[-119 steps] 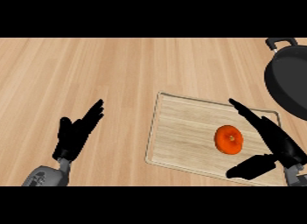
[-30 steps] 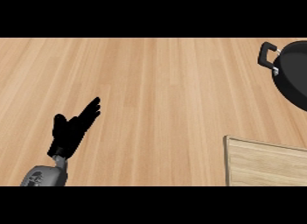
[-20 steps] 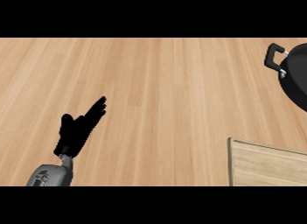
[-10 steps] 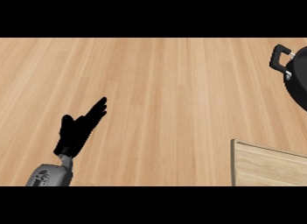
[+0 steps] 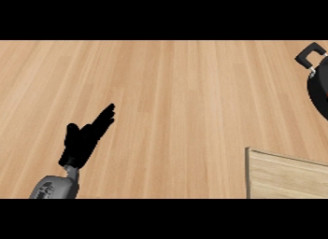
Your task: Pick the squash from the tray and place it in the pot
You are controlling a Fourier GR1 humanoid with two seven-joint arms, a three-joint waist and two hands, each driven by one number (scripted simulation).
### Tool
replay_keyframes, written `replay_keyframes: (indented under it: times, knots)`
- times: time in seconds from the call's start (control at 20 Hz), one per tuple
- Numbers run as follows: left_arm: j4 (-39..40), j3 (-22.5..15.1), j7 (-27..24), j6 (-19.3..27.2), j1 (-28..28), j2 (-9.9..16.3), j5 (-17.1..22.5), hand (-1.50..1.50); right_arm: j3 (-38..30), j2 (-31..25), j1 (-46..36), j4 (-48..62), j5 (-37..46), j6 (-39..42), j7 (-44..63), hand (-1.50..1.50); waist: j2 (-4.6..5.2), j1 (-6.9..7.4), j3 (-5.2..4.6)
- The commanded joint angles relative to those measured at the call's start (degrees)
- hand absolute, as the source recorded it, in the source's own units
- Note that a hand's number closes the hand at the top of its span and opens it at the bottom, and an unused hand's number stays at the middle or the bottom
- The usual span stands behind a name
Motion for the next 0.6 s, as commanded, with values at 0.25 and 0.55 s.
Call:
replay_keyframes:
  times: [0.25, 0.55]
  knots:
    - [0.90, 1.40, -0.33, -0.10, 0.07, 0.40, 0.71, 0.00, -15.94, 1.02, -3.28, -4.75, -12.67, -22.39, -10.42, -1.50, -0.15, -1.20, 0.02]
    - [-0.68, -0.48, 0.47, 1.94, 1.25, -2.09, -0.66, 0.00, -23.57, -1.58, -1.20, -4.83, -17.93, -31.13, -17.08, -1.50, -0.51, -1.93, -0.10]
